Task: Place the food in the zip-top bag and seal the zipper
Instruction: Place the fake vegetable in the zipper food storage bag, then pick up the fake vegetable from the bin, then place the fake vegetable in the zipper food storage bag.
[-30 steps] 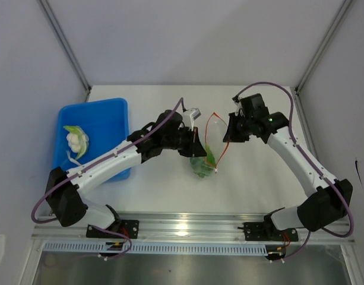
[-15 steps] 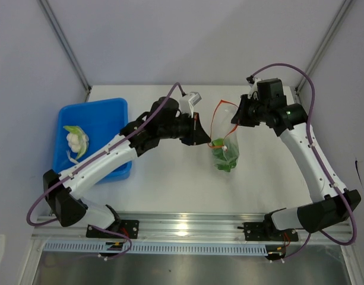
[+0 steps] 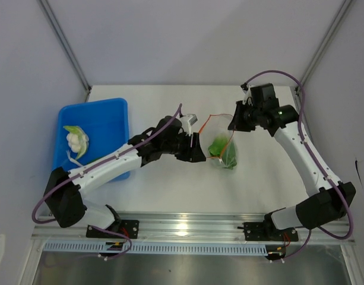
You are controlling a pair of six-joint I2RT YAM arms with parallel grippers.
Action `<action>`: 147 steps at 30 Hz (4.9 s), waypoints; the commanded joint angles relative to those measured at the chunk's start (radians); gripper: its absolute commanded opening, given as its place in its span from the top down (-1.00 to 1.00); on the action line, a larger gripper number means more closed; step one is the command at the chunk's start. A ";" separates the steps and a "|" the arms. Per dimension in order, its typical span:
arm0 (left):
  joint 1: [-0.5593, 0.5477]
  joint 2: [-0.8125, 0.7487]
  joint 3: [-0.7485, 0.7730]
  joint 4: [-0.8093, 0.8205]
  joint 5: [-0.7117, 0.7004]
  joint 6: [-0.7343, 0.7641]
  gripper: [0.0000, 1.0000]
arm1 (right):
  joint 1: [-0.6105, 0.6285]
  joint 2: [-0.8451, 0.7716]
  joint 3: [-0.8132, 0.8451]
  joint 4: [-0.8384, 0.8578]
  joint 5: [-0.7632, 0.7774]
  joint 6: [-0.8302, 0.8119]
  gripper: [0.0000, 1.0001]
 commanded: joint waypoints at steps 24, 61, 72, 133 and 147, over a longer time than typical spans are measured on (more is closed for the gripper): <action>0.470 -0.388 0.017 -0.371 -0.958 -0.116 -0.99 | 0.174 0.093 0.024 0.056 0.018 -0.007 1.00; 1.120 -0.070 -0.228 0.252 -0.780 0.401 -0.93 | 0.243 0.071 -0.116 0.203 -0.124 0.041 1.00; 1.137 0.062 -0.213 0.322 -0.664 0.493 -0.90 | 0.226 0.058 -0.133 0.211 -0.137 0.030 1.00; 0.958 -0.470 -0.165 0.025 -0.095 0.105 0.99 | 0.188 0.094 -0.028 0.099 0.075 0.004 1.00; 0.432 -0.606 -0.279 0.284 0.283 -0.056 0.99 | 0.263 0.007 -0.113 0.113 0.123 0.119 1.00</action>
